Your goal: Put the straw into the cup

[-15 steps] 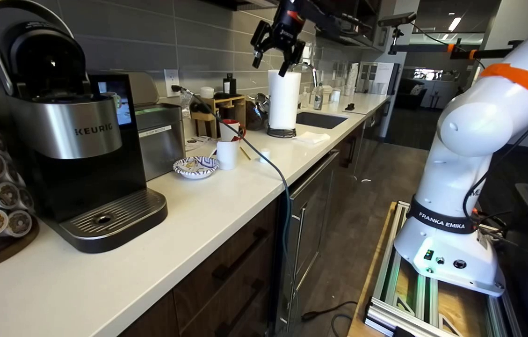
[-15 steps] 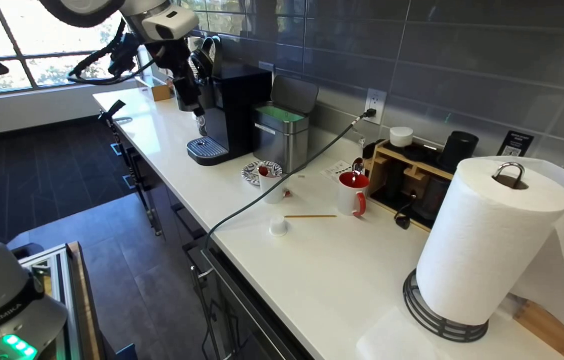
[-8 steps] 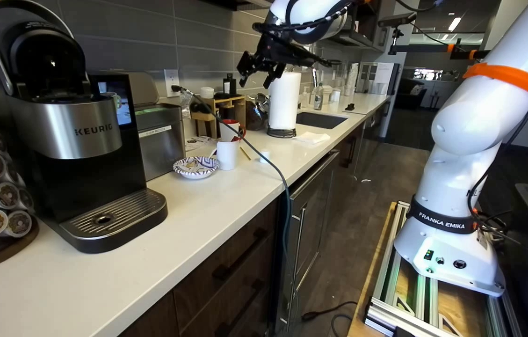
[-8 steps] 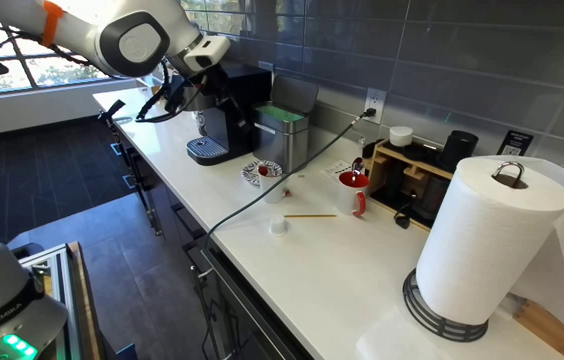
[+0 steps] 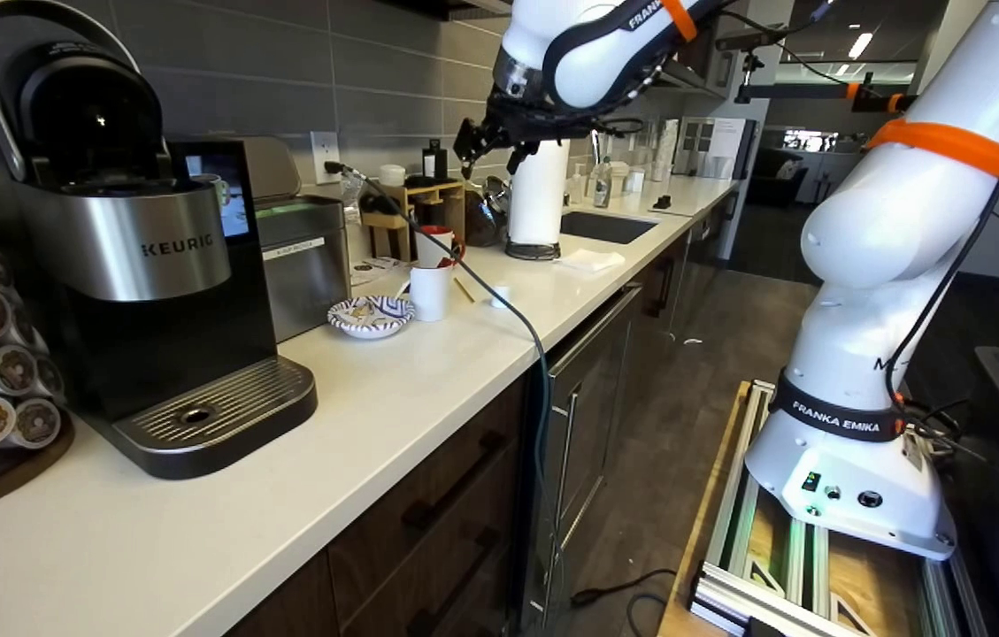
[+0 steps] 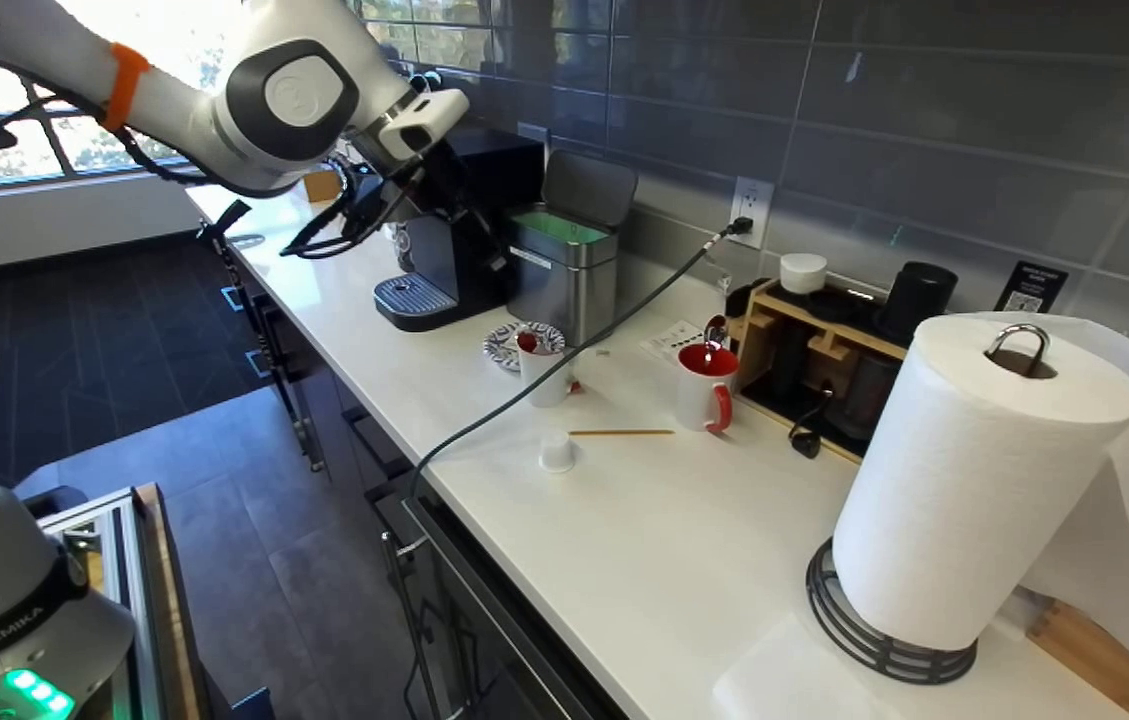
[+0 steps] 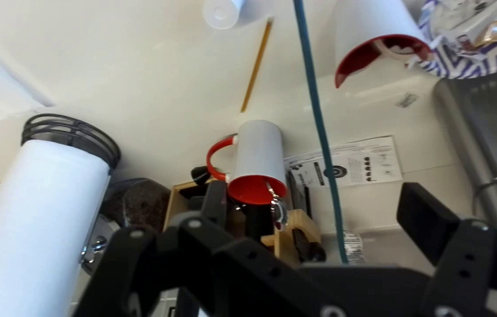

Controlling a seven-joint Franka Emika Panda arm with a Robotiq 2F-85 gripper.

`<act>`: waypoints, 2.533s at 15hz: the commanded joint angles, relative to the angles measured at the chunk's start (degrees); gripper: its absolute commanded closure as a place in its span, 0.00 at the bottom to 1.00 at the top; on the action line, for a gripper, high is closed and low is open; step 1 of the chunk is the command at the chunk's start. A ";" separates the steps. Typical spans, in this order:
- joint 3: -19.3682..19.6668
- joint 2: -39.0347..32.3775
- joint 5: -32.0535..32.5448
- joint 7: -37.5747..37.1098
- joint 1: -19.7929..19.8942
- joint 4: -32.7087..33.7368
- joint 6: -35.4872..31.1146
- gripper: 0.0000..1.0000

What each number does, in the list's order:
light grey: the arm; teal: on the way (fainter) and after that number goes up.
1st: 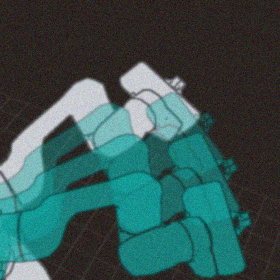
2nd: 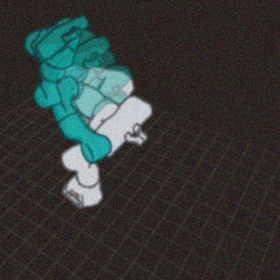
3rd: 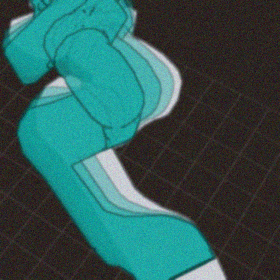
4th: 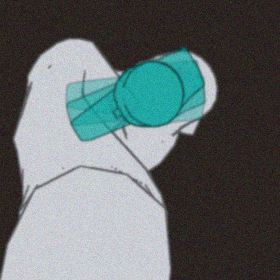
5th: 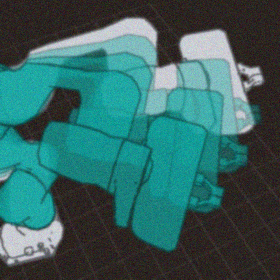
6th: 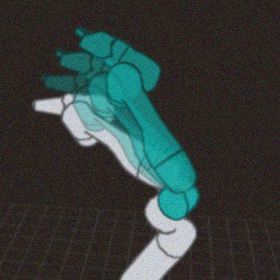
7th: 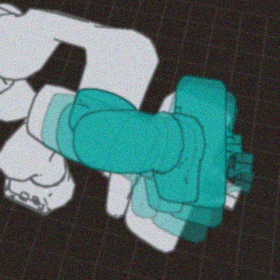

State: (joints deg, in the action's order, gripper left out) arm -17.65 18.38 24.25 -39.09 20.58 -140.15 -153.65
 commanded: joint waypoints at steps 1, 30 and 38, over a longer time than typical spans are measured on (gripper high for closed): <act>-7.94 -8.97 15.11 -13.71 8.76 3.80 1.29 0.00; 26.11 -42.98 -7.18 10.10 -17.22 41.92 34.04 0.00; 25.82 -42.94 -14.00 18.74 -15.90 42.45 33.41 0.00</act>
State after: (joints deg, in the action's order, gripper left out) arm 7.21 -24.49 10.64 -20.59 5.52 -97.86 -120.38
